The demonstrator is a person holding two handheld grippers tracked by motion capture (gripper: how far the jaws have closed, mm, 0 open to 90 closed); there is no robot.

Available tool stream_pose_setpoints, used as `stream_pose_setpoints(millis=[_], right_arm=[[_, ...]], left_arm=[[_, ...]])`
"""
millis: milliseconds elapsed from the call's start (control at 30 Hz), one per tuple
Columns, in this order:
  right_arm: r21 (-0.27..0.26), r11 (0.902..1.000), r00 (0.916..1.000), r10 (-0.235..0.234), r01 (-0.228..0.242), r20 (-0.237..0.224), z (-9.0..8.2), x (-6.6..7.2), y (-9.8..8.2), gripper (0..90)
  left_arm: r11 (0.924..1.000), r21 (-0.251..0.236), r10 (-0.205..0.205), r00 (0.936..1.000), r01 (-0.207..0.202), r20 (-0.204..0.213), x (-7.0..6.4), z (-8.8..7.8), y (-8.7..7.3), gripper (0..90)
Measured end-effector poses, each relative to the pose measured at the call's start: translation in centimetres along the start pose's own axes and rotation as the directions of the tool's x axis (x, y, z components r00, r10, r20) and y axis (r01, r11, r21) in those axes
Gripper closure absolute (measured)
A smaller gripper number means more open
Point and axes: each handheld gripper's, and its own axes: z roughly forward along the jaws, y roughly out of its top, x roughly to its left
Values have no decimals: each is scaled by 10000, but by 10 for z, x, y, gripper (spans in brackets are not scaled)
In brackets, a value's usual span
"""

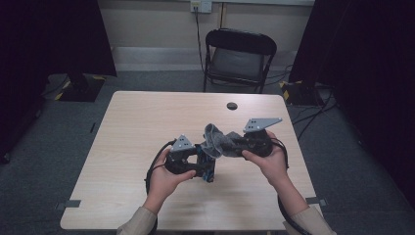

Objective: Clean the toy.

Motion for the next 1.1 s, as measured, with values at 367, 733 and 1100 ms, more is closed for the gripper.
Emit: stream_pose_setpoints(millis=[367,733,1100], right_arm=[[356,9992,9997,164,-170,171,27,-5,16,763],[539,9985,9996,-55,70,-290,34,3,13,763],[491,9982,9982,-322,347,-514,24,8,9,761]], left_arm=[[9999,78,147,9992,-150,375,-9,6,0,253],[9999,126,-21,9999,19,158,-2,6,-5,253],[9999,113,-113,9999,114,-69,4,6,-5,253]])
